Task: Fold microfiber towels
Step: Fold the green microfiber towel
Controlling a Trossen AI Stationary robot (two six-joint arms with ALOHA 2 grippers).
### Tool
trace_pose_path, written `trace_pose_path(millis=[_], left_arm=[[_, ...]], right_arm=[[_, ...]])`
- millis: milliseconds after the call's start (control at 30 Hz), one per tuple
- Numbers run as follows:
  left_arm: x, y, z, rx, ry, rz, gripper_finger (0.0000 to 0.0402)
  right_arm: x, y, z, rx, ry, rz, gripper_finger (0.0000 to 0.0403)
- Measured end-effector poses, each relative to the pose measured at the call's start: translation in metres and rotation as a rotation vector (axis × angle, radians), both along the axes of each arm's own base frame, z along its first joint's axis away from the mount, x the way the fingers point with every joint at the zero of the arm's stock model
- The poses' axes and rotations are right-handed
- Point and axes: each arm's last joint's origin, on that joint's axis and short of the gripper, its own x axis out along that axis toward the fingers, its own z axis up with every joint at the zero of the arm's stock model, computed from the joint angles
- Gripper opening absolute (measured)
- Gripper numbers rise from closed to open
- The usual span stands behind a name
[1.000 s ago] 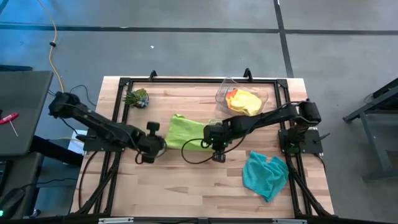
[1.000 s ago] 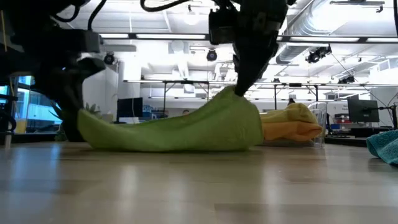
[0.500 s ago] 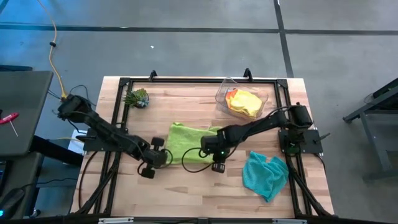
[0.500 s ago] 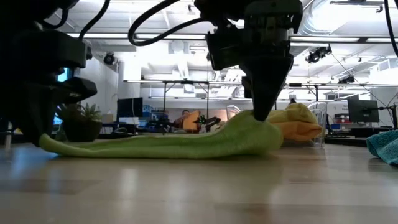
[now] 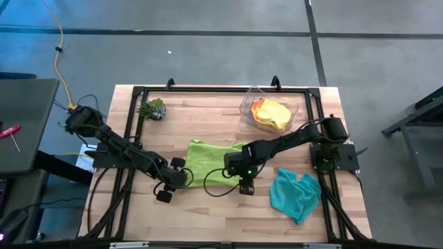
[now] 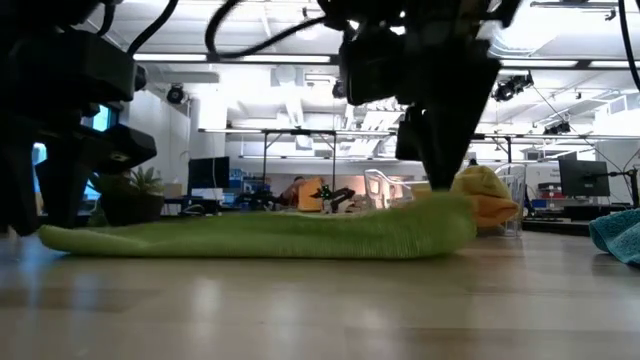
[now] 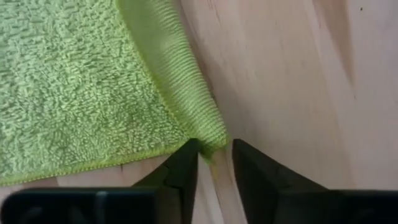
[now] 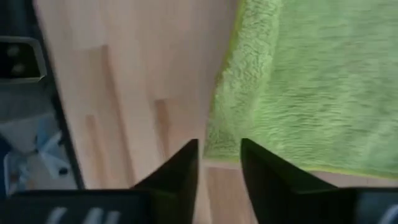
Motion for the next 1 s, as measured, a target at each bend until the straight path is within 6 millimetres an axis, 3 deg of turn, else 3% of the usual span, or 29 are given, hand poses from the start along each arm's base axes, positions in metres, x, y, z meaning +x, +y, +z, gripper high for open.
trace_pose_path(millis=[233, 433, 633, 867, 1000], left_arm=[[0.002, -0.003, 0.008, -0.058, 0.001, -0.03, 0.0152], [0.005, -0.003, 0.04, 0.003, -0.045, -0.129, 0.0181], [0.001, 0.015, 0.05, 0.195, -0.111, -0.081, 0.0186], [0.0, 0.055, 0.022, 0.199, -0.128, 0.173, 0.0184], [0.005, 0.08, 0.024, 0.203, -0.181, 0.323, 0.0184]], right_arm=[[-0.004, 0.011, 0.001, 0.053, -0.03, 0.142, 0.0197], [-0.014, 0.008, 0.015, 0.011, -0.037, 0.184, 0.0204], [-0.033, -0.006, 0.034, -0.242, -0.022, 0.189, 0.0204], [-0.06, -0.039, 0.016, -0.201, -0.064, -0.102, 0.0204], [-0.066, -0.051, 0.012, -0.132, -0.163, -0.308, 0.0204]])
